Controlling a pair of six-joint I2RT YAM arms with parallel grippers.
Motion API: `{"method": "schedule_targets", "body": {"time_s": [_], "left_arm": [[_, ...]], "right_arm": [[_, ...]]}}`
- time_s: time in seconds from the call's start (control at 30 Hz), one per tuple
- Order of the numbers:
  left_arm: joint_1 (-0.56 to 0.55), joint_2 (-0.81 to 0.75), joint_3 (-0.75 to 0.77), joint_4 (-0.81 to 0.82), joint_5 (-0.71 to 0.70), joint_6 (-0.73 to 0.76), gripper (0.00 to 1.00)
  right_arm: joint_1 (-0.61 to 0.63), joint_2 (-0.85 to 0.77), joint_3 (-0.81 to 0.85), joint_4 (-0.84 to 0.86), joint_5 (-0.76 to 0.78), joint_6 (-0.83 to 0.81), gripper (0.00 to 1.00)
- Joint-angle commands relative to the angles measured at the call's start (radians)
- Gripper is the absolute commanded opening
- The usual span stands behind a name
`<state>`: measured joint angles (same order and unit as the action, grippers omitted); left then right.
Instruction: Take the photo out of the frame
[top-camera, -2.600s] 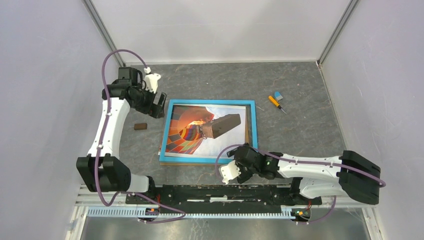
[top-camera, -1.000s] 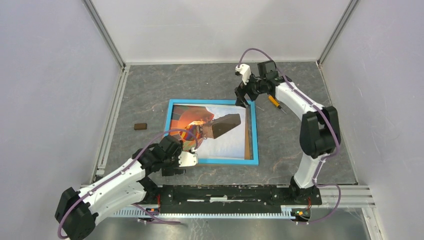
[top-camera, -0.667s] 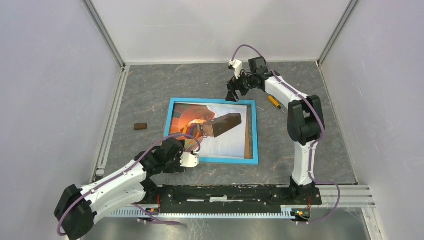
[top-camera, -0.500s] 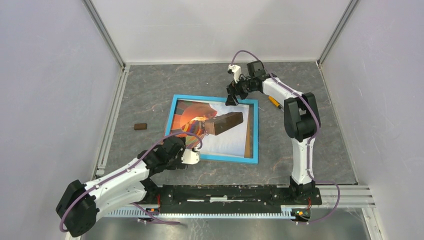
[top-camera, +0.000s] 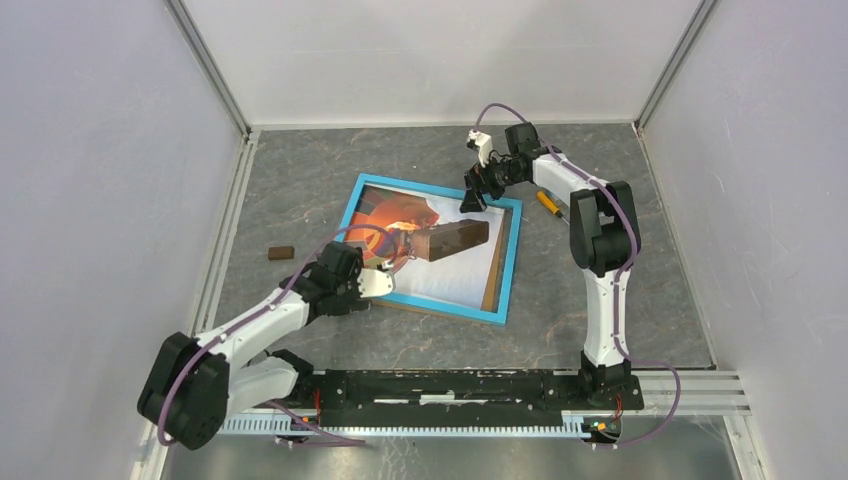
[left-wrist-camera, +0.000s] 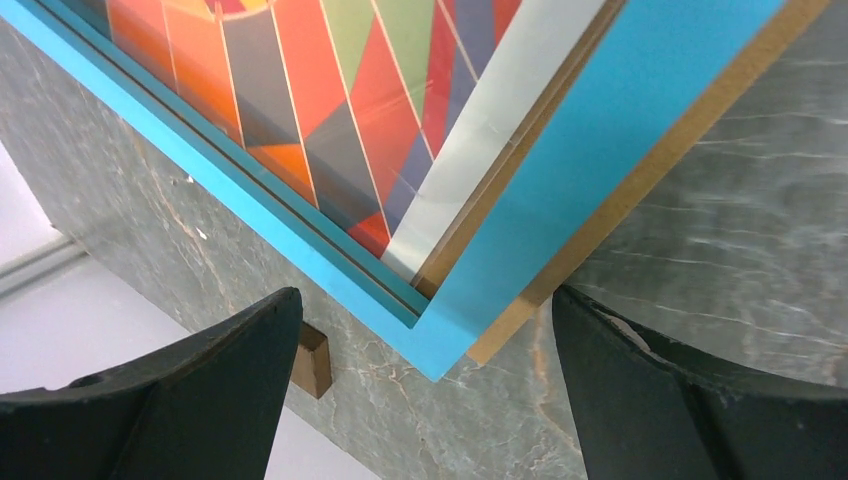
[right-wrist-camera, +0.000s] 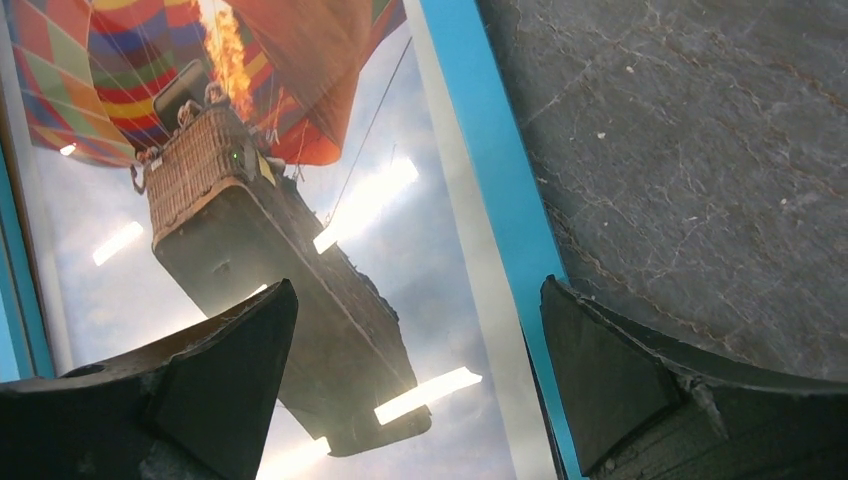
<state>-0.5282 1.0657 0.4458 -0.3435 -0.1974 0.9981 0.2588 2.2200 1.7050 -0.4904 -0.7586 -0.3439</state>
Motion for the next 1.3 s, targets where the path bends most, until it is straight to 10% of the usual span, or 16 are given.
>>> {"method": "schedule_targets", "body": {"time_s": [0.0,0.53,0.87,1.27], "left_arm": [[0.069,0.065,0.100,0.075,0.085,0.064,1.00],[0.211,0.279,0.251,0.152,0.172,0.027,1.00],[0.235,0.059,0.336,-0.117,0.279,-0.202,1.00],[0.349,-0.076,0.421,-0.335,0.442,-0.829,1.00]], "right_arm": [[-0.005,0.021,-0.055,-0.079,0.030,-0.040,0.98],[-0.037,-0.245,-0.542,-0.039,-0.023,-0.099,0.94],[-0.039,-0.375,-0.282,-0.031,-0.004,-0.047,0.97],[-0.038,-0.039,0.105,-0.010,0.168,0.010,0.98]]}}
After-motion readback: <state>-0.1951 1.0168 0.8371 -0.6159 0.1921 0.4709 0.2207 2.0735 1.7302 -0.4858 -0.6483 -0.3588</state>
